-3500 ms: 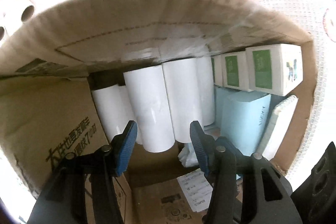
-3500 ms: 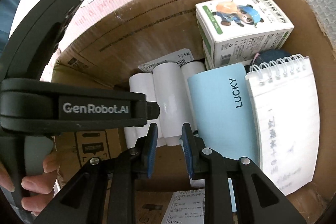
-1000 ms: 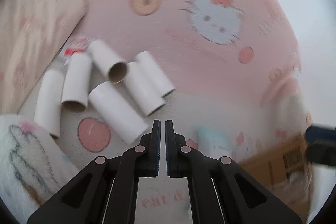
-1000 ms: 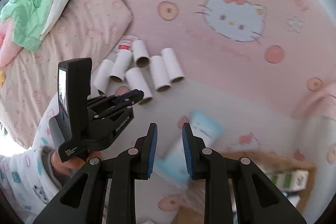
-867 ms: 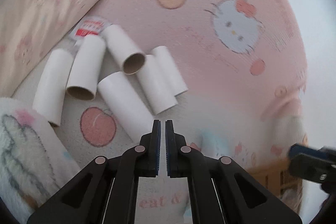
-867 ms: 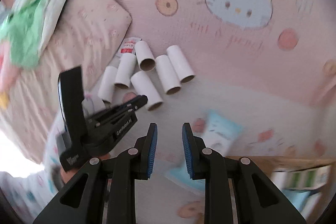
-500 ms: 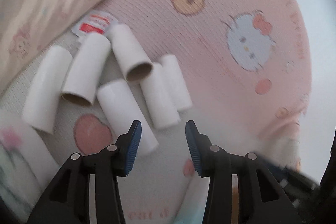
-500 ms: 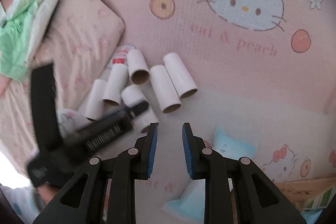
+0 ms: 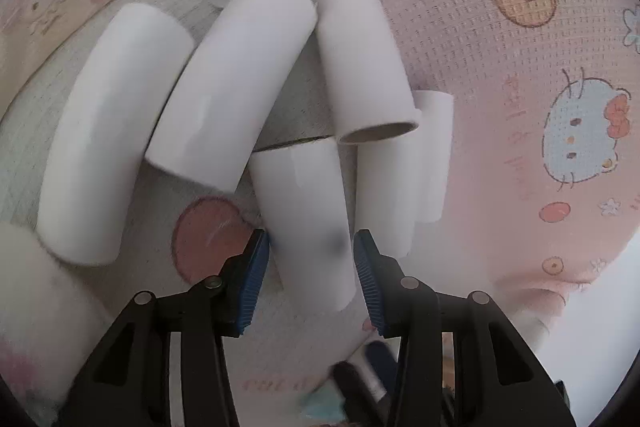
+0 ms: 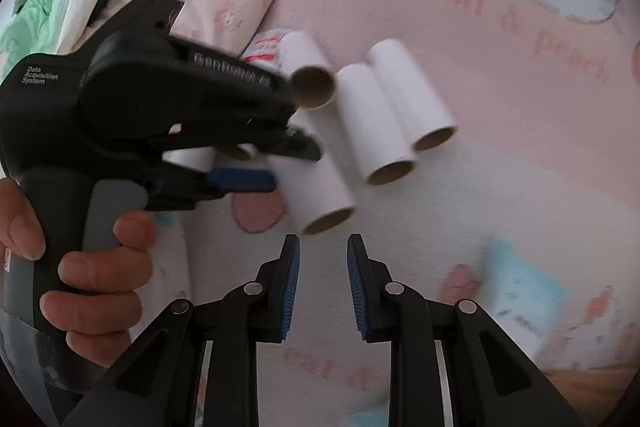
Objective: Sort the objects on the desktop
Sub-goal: 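Move both grippers back from the box to the tube pile, then close the left gripper on a white tube while the right gripper grips it too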
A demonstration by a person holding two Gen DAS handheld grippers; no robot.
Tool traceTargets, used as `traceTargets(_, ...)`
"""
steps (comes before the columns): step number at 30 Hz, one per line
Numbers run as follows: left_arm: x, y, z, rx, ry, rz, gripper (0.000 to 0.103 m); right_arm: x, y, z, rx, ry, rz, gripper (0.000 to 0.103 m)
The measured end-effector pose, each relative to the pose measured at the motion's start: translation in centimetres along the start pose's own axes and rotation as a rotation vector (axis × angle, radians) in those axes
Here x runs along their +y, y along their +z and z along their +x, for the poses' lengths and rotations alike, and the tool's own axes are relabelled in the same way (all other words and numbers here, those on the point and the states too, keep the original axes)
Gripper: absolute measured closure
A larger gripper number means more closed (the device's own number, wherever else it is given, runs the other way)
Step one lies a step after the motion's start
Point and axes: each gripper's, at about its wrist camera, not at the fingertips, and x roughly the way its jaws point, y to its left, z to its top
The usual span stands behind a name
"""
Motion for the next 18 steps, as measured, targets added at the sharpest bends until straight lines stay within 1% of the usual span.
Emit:
traceTargets(4,-0.5,-0.6,0.6,-0.006,0.009,0.079,0.055,0.1,0.3,1.1,0.001,0.006,0.005,0.082)
traceTargets(8,-0.8,-0.6,0.7,-0.005,-0.003,0.101,0.055,-0.1,1.0,1.4,-0.012,0.014,0.008,0.082)
traceTargets(11,-1.1,-1.0,0.8,-0.016,-0.006,0.127,0.055,-0.5,1.3,1.9,-0.013,0.001,0.004,0.081)
traceTargets(14,-0.6,-1.2,0.9,0.02,-0.044,0.126,0.057,-0.8,1.4,2.2,-0.004,-0.023,0.012,0.081)
traceTargets(15,-0.4,-1.4,1.2,0.048,-0.062,0.127,0.057,-1.0,1.3,2.1,-0.002,-0.02,0.025,0.081)
traceTargets(18,-0.3,-1.9,1.5,0.089,-0.087,0.131,0.057,-1.4,1.3,1.7,0.005,-0.013,0.045,0.08)
